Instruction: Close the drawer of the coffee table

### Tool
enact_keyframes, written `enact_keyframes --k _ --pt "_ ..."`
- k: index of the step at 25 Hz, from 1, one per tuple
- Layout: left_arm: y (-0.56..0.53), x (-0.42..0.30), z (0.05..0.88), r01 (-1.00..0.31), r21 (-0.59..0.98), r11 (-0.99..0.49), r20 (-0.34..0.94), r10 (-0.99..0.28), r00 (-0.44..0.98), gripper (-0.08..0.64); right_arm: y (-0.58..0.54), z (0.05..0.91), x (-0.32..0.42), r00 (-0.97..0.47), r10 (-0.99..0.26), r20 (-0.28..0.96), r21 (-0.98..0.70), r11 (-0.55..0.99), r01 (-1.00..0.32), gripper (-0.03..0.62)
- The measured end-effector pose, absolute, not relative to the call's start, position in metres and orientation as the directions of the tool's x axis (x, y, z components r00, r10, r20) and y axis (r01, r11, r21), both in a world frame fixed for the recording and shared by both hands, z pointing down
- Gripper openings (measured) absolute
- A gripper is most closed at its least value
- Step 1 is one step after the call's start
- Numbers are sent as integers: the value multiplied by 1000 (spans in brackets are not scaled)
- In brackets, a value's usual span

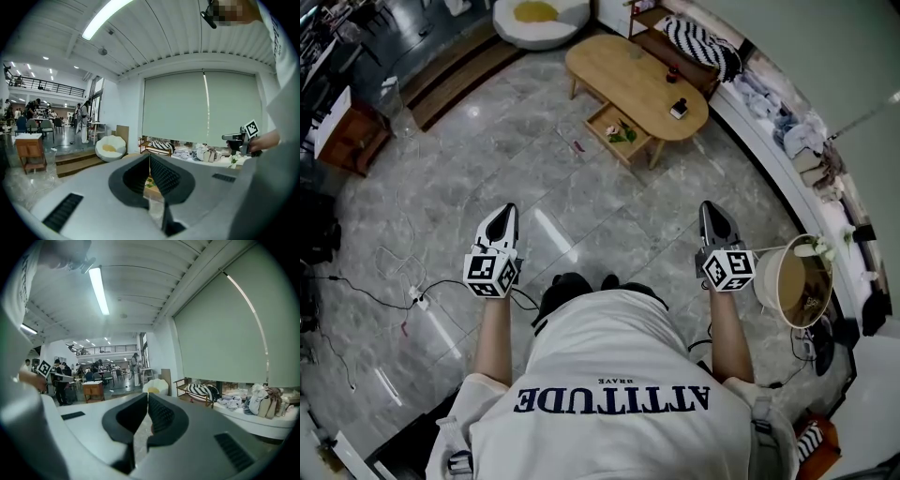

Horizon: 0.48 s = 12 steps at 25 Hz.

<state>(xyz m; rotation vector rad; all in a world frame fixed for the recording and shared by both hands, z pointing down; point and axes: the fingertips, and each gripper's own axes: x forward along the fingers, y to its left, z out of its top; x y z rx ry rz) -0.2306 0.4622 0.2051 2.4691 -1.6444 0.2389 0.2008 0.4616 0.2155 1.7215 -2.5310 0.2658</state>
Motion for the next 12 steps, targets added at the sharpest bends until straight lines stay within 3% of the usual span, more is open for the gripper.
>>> enact_keyframes --k 12 --pt "426 -239 217 -926 61 -374 235 -896 377 21 428 222 190 -389 -904 176 -95 378 -921 21"
